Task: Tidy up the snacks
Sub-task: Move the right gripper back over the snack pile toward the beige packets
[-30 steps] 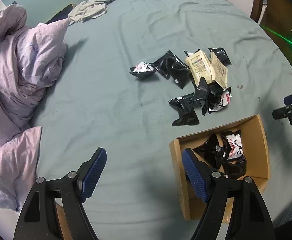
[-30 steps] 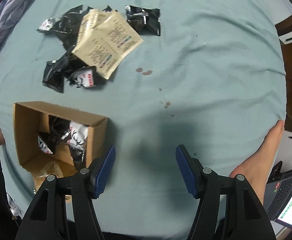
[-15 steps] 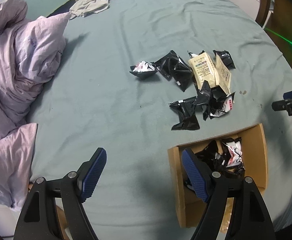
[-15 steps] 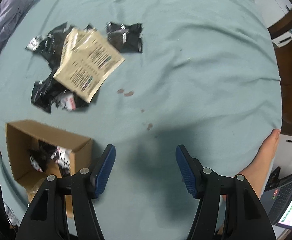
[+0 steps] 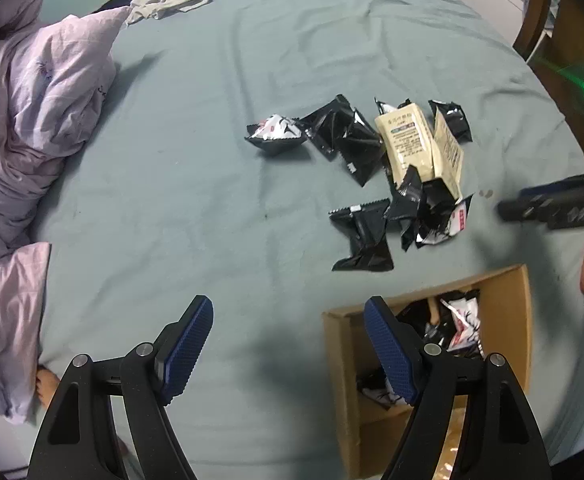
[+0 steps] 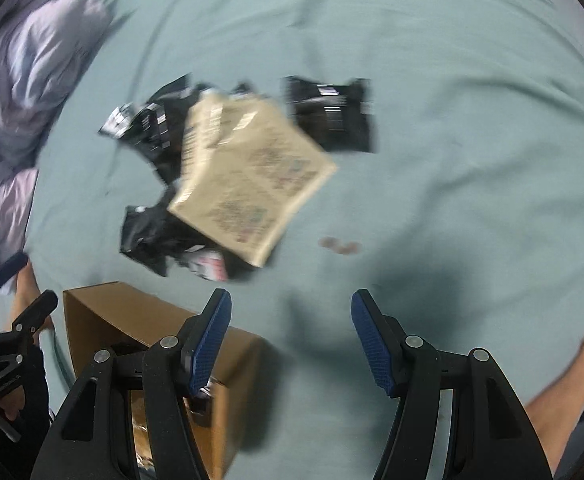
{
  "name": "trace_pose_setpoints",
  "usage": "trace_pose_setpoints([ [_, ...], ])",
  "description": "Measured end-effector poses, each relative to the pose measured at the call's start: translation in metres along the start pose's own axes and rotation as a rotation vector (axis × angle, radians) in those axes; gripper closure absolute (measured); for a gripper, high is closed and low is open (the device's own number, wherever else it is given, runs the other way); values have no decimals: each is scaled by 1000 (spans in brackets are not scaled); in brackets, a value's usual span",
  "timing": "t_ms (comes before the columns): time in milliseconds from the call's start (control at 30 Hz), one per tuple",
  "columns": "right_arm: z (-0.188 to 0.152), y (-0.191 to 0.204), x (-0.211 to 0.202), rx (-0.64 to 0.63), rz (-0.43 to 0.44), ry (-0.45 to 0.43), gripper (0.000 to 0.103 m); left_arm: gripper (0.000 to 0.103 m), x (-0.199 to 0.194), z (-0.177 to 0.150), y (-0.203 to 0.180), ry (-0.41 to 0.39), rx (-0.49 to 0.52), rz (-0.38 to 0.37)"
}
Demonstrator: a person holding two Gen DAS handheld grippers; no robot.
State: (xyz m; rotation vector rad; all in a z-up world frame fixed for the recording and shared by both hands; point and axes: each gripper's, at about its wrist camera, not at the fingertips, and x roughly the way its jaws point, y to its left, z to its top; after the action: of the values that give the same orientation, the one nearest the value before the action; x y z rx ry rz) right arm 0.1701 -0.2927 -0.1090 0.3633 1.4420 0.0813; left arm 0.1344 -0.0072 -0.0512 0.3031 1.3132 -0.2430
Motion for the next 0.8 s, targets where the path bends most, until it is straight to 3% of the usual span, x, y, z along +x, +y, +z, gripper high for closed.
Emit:
trace_pose_setpoints([
  [200,13,29,45,-72,-52,71,42,24,1,6,0,-3,-11,-33],
  [433,20,40,70,-106,-83,71,42,24,9,2,2,17,-9,-39],
  [467,20,40,71,-118,-97,59,46,24,10,1,3,21,-11,-37],
  [567,20,42,71,-144,-145,34,75,24,13,1,5,31,-22,-38],
  [667,20,37,66,-131,-126,18,95,24,14,2,7,32,-32,-36],
  [800,20,25,49,-132,-106,-18,101,24,14,3,7,29,-39,-28],
])
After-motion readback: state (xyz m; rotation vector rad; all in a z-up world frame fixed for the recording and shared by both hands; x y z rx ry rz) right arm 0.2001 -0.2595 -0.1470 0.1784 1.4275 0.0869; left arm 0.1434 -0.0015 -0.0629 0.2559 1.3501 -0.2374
